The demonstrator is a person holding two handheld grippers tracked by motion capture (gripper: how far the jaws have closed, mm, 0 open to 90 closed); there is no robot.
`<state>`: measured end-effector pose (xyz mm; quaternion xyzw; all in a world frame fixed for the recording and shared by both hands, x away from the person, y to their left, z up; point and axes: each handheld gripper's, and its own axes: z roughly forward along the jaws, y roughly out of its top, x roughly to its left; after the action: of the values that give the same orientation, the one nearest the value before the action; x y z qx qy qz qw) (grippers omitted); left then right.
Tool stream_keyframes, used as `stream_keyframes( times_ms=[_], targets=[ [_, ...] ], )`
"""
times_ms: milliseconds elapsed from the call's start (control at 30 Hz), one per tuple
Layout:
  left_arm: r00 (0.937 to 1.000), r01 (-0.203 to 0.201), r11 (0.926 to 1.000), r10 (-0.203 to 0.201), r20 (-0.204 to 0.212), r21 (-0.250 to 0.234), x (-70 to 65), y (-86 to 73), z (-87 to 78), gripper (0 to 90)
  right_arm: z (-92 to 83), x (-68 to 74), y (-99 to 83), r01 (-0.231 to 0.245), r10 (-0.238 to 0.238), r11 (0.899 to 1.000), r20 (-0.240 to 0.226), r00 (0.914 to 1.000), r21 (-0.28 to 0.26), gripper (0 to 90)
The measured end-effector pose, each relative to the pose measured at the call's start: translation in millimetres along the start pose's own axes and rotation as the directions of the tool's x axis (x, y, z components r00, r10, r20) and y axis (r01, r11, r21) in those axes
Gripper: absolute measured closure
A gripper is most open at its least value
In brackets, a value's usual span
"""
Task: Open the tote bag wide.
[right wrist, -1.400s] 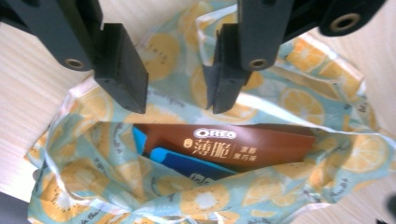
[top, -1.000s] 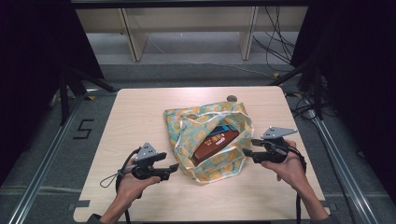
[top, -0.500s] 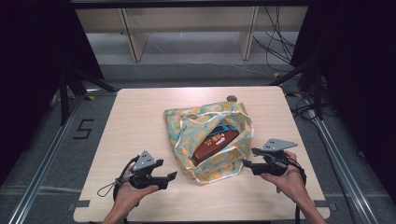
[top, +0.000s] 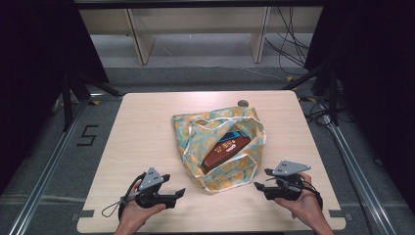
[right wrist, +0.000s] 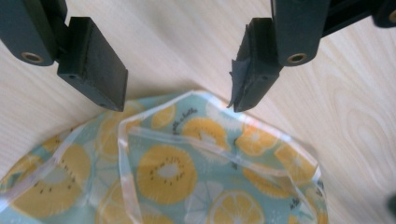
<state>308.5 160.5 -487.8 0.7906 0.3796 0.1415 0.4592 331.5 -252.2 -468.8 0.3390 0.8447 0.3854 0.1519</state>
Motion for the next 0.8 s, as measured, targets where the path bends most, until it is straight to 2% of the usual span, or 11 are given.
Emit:
stream_keyframes(
  times_ms=[67,167,200,300,367,400,500,533,567,733,800],
  targets=[
    [0.9999,0.015,0.9999,-0.015,0.006,0.003,-3.9,-3.1,1.2,23.3,-1.2,1.0,-3.7,-0.005,0.006,1.0,-0.004,1.0,0.005,36.6],
    [0.9999,-0.012,0.9998,0.012,0.006,0.018,-8.4,-5.8,2.3,22.9,-2.4,2.4,-10.0,0.003,-0.003,1.0,0.011,0.9999,0.004,36.3],
    [1.0,0.0,1.0,0.0,0.001,0.01,-11.3,-6.8,3.5,22.8,-3.4,3.7,-11.4,-0.007,0.007,1.0,0.006,1.0,0.016,36.1],
    [0.9998,-0.015,0.9997,0.015,0.01,0.02,-14.0,-8.2,4.8,22.4,-4.2,6.5,-16.7,-0.015,0.014,1.0,0.007,0.9999,0.018,35.6],
    [0.9998,-0.015,0.9997,0.015,0.012,0.018,-15.3,-8.8,6.3,22.3,-3.6,6.1,-20.3,0.01,-0.011,1.0,0.014,0.9998,0.012,35.5],
    [0.9996,-0.027,0.9994,0.027,0.011,0.02,-15.0,-8.5,6.2,22.3,-3.7,8.0,-21.5,-0.017,0.017,1.0,0.004,0.9998,0.025,35.5],
    [0.9988,-0.049,0.9983,0.049,0.005,0.033,-12.5,-8.3,5.4,22.2,-2.6,8.8,-23.5,-0.013,0.014,0.999,-0.003,0.9999,0.038,35.5],
    [0.9999,-0.013,0.9997,0.013,0.007,0.019,-14.4,-8.9,6.6,22.2,-1.6,8.0,-23.3,-0.003,0.003,0.999,-0.017,0.9998,0.04,35.5],
    [0.9999,-0.012,0.9997,0.011,0.007,0.021,-14.1,-9.0,6.7,22.2,-1.3,8.3,-23.4,-0.009,0.01,0.999,-0.015,0.9998,0.038,35.5],
    [0.9993,-0.037,0.9986,0.037,-0.005,0.038,-13.0,-8.2,6.2,22.0,-0.2,6.6,-24.8,-0.003,0.003,0.999,0.004,1.0,0.038,35.4],
    [0.9994,-0.035,0.999,0.035,0.007,0.027,-12.0,-8.7,7.5,22.0,0.8,5.6,-25.0,0.005,-0.004,0.999,-0.015,0.9999,0.05,35.4]
  ],
)
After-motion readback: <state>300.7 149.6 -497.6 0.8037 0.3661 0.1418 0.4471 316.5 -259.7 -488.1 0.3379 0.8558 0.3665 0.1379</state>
